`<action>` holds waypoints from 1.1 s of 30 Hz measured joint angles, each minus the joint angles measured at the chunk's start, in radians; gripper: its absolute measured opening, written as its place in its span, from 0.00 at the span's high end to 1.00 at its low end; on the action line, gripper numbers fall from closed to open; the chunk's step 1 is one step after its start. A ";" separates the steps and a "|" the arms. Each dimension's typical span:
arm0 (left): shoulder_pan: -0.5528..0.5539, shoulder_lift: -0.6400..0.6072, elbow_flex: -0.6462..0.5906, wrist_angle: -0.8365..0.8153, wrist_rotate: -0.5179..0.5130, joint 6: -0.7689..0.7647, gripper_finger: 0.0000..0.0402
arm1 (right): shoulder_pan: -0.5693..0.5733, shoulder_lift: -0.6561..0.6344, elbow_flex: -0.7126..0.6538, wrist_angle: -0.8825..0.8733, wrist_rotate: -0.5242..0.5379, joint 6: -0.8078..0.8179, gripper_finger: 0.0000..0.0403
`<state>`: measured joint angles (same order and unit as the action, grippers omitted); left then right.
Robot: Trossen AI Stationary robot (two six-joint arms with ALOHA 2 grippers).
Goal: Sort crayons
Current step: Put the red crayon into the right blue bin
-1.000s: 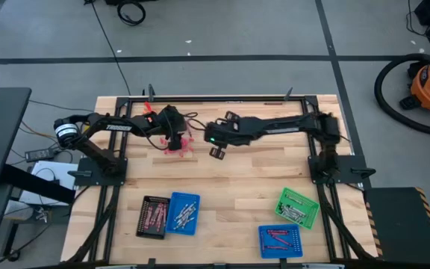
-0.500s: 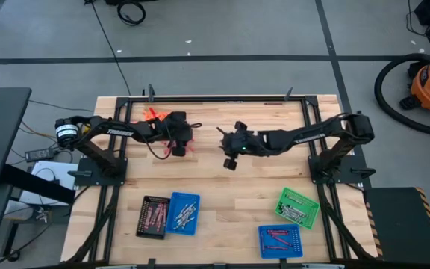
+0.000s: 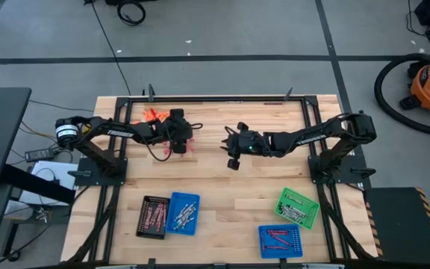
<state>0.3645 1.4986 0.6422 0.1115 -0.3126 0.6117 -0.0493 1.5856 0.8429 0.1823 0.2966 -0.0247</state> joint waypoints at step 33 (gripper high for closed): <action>0.155 0.237 0.501 -0.687 0.170 0.157 0.57 | -0.108 0.089 0.002 0.228 -0.223 -0.169 0.73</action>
<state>0.5198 1.7353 1.1431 -0.5758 -0.1428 0.7687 -0.1577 1.6745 0.8452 0.4099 0.0732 -0.1940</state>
